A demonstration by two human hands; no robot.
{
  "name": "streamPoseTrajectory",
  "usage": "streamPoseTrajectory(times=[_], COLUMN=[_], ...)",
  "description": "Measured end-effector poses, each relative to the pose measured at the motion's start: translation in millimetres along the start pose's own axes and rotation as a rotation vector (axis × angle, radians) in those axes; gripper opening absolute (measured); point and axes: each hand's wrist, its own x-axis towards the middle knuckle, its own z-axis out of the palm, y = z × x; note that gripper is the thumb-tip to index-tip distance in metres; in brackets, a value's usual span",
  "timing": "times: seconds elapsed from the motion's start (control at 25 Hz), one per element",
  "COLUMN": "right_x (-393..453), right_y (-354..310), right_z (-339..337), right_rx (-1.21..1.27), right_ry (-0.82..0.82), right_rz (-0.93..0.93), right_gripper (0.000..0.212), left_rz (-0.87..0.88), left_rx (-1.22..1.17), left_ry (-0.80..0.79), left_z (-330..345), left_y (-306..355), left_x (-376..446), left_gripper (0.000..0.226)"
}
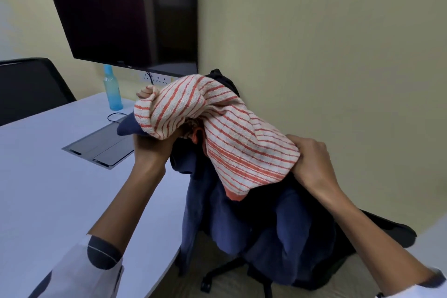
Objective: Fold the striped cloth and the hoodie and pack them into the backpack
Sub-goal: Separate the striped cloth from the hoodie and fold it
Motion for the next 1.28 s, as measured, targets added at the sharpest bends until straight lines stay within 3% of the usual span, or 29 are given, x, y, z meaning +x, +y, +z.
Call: streamPoseTrajectory(times=[0.12, 0.2, 0.36, 0.52, 0.68, 0.8, 0.88, 1.08, 1.28], right_x=[14.6, 26.5, 52.4, 81.8, 106.2, 118.4, 124.5, 161.4, 237.0], right_y=[-37.5, -67.0, -124.0, -173.3, -223.7, -257.8, -276.4, -324.9, -380.4], right_z=[9.6, 16.0, 34.6, 71.0, 121.5, 166.8, 194.7, 251.8, 291.1], right_rx=[0.075, 0.102, 0.205, 0.291, 0.383, 0.445, 0.484, 0.564, 0.712], right_ry=[0.068, 0.096, 0.103, 0.097, 0.025, -0.034, -0.073, -0.131, -0.158], right_rz=[-0.05, -0.09, -0.18, -0.245, -0.318, -0.342, -0.35, -0.373, -0.391], right_gripper=[0.021, 0.018, 0.038, 0.023, 0.014, 0.017, 0.02, 0.022, 0.022], left_rz=[0.074, 0.132, 0.246, 0.172, 0.639, 0.828, 0.856, 0.772, 0.841], left_rx=[0.0, 0.136, 0.66, 0.54, 0.177, 0.37, 0.586, 0.749, 0.947], left_ry=[0.122, 0.181, 0.051, 0.08, 0.192, 0.173, 0.238, 0.309, 0.453], left_z=[-34.6, -58.0, -116.4, -171.1, -213.8, -246.9, -265.2, -297.6, -320.1], left_y=[-0.2, 7.8, 18.4, 26.1, 16.6, -5.5, -20.0, -26.5, 5.6], left_x=[14.2, 18.9, 44.7, 66.0, 69.0, 84.1, 96.4, 133.3, 200.0], left_gripper=[0.042, 0.045, 0.046, 0.044, 0.041, 0.039, 0.045, 0.049, 0.045])
